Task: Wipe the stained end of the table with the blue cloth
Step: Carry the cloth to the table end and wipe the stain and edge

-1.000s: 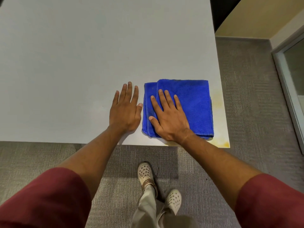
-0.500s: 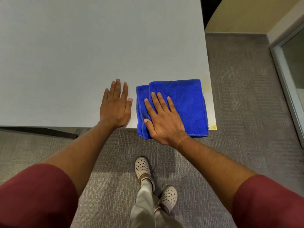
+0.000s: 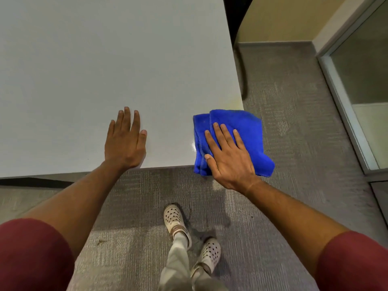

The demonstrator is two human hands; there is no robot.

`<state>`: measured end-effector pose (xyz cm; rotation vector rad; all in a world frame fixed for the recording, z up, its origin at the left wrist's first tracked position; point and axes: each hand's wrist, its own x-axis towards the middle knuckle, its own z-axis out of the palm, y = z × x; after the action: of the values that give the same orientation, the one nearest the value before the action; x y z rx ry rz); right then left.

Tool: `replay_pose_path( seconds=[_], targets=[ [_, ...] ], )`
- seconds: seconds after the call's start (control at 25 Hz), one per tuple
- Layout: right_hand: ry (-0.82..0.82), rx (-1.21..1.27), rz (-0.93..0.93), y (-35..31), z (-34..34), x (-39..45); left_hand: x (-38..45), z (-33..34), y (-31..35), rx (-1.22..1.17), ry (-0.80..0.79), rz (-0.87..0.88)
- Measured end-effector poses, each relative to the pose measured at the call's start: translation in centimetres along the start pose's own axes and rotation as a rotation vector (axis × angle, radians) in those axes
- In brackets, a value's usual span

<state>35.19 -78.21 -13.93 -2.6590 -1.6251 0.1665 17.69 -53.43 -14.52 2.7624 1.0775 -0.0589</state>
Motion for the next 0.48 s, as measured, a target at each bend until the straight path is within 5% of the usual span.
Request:
replay_pose_path(
  seconds=[0.48],
  targets=[
    [-0.026,0.028,0.109,3.6,-0.7,2.3,1.2,-0.3,0.5,-0.044,0.012,0.017]
  ],
)
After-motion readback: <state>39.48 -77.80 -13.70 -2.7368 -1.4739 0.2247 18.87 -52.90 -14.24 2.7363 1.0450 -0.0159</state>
